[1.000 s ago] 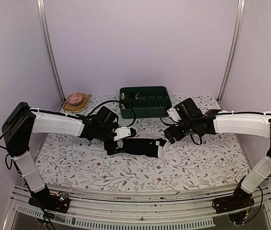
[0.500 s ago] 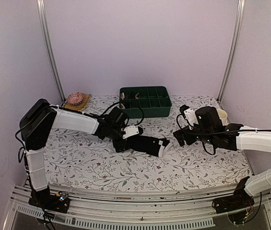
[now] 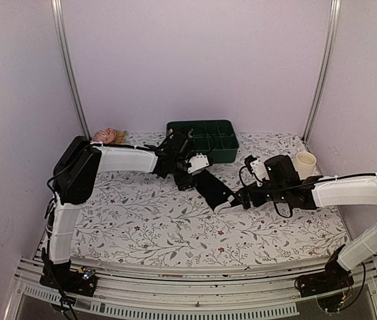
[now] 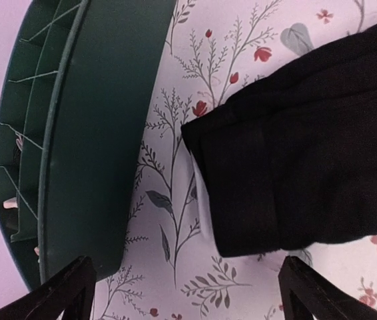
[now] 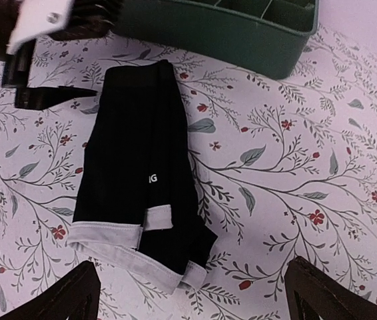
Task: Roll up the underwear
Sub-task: Rotate the underwear at the center of the board.
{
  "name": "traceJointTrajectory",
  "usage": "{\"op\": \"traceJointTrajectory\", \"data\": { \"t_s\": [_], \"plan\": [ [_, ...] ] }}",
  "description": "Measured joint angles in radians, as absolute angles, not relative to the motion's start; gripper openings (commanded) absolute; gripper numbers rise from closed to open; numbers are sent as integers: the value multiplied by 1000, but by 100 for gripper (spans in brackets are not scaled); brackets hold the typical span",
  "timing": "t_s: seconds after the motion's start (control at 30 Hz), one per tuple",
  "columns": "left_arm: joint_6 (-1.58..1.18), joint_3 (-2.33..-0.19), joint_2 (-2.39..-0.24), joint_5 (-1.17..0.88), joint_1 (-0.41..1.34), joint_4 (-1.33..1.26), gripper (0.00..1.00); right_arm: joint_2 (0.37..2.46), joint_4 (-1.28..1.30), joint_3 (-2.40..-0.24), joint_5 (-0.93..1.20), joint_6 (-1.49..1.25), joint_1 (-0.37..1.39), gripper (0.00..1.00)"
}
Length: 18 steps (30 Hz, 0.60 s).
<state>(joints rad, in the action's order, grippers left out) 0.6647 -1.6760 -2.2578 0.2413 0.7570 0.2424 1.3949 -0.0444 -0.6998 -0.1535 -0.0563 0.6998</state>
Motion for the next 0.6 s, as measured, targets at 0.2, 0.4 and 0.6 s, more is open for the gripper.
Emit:
{"op": "traceJointTrajectory", "data": {
  "t_s": [0.2, 0.4, 0.6],
  "plan": [
    [662, -1446, -2011, 155, 757, 246, 98, 1526, -37, -749, -32, -147, 605, 99],
    [681, -1185, -1747, 34, 754, 207, 98, 1628, -45, -790, 80, -193, 584, 99],
    [689, -977, -1646, -94, 726, 154, 99, 1693, -47, -800, 168, -206, 582, 99]
  ]
}}
